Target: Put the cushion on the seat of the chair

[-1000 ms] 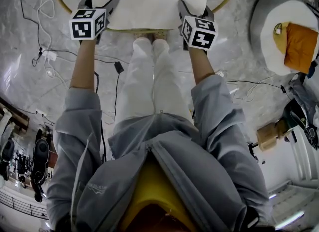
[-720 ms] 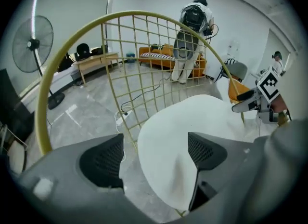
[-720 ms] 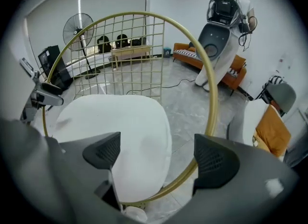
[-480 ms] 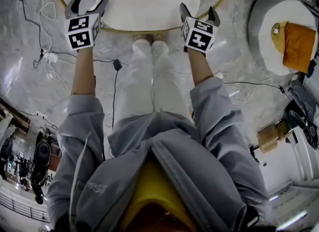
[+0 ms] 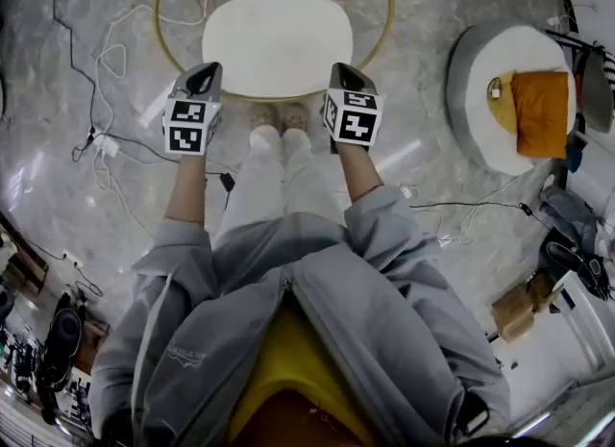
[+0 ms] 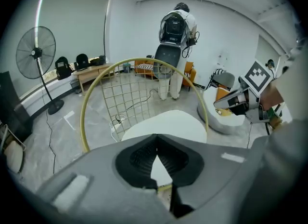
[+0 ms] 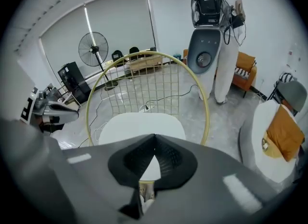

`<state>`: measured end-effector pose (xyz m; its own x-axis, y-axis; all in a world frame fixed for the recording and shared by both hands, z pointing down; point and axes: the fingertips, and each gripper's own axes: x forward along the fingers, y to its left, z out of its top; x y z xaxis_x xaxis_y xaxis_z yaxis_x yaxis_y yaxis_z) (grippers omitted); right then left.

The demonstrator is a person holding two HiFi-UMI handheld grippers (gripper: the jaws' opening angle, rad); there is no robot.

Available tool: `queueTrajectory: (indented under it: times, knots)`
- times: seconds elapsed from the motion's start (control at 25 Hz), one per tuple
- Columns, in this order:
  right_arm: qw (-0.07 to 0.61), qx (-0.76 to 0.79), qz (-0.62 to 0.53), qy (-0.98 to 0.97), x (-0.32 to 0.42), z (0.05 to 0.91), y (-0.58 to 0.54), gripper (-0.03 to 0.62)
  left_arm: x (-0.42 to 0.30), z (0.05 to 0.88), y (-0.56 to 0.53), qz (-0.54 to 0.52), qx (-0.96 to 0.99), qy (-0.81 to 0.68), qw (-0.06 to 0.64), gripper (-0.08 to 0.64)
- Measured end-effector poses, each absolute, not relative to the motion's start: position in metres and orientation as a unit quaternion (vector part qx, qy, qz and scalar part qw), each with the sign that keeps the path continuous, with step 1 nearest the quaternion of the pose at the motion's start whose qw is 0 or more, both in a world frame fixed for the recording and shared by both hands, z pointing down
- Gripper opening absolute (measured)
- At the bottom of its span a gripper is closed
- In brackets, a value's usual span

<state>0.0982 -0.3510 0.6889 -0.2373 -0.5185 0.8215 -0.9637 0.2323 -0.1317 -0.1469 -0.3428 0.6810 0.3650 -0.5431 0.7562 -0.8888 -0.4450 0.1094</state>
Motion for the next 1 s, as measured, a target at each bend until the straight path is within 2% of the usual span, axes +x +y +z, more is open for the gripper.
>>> queueTrajectory:
  times: [0.2, 0.4, 0.8, 1.0]
  knots:
    - [0.343, 0.514, 0.295, -0.729, 0.100, 0.647, -0.324, -0.002, -0.127, 0.633, -0.308, 0.303, 0.795, -0.468, 0.240, 0.008]
    - [0.322, 0.519, 0.258, -0.748, 0.102, 0.592, -0.305, -0.002, -0.123, 0.573, -0.293, 0.264, 0.803, -0.489, 0.215, 0.008]
    - [0.219, 0.534, 0.126, -0.806, 0.084, 0.445, -0.313, -0.002, -0.103, 0.414, -0.310, 0.172, 0.830, -0.527, 0.058, 0.008]
    - [0.148, 0.549, 0.070, -0.820, 0.077, 0.360, -0.330, -0.002, -0.104, 0.353, -0.312, 0.117, 0.825, -0.550, 0.054, 0.008]
